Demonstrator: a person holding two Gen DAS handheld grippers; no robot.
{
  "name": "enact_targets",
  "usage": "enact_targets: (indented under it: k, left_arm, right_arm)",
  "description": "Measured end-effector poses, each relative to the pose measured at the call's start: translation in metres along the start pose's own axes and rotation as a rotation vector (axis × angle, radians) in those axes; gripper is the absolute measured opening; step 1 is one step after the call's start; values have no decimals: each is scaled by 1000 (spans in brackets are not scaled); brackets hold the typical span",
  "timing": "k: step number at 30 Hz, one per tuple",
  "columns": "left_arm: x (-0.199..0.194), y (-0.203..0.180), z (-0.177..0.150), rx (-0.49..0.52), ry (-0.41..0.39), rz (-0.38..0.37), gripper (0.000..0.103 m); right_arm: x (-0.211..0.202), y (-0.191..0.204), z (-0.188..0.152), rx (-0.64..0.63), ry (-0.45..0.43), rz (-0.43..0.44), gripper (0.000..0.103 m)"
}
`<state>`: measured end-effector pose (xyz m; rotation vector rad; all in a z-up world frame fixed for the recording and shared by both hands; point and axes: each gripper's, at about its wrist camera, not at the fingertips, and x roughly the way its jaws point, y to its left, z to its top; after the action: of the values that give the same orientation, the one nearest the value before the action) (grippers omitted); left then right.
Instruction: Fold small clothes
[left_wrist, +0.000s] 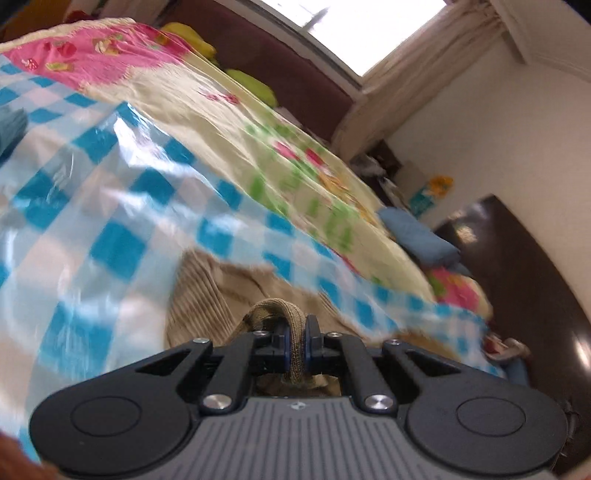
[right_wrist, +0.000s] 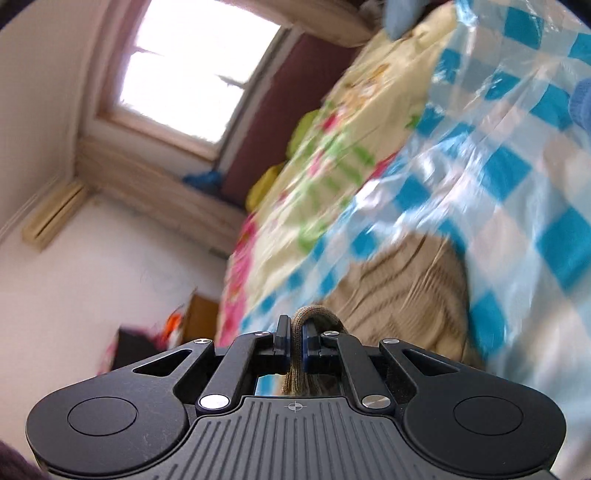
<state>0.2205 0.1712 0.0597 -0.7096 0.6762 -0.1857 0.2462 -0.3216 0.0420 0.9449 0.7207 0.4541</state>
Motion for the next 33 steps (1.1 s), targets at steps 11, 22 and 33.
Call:
enact_targets:
  k: [11, 22, 33]
  left_arm:
    - [76, 63, 0, -101, 6, 191, 16]
    - [46, 48, 5, -17, -72, 262, 41]
    - [61, 41, -2, 96, 0, 292, 60]
  right_arm:
    - [89, -48, 26, -19, 4, -182, 15]
    - [62, -29, 29, -256, -67, -248, 58]
    - [133, -23, 0, -489, 114, -443, 33]
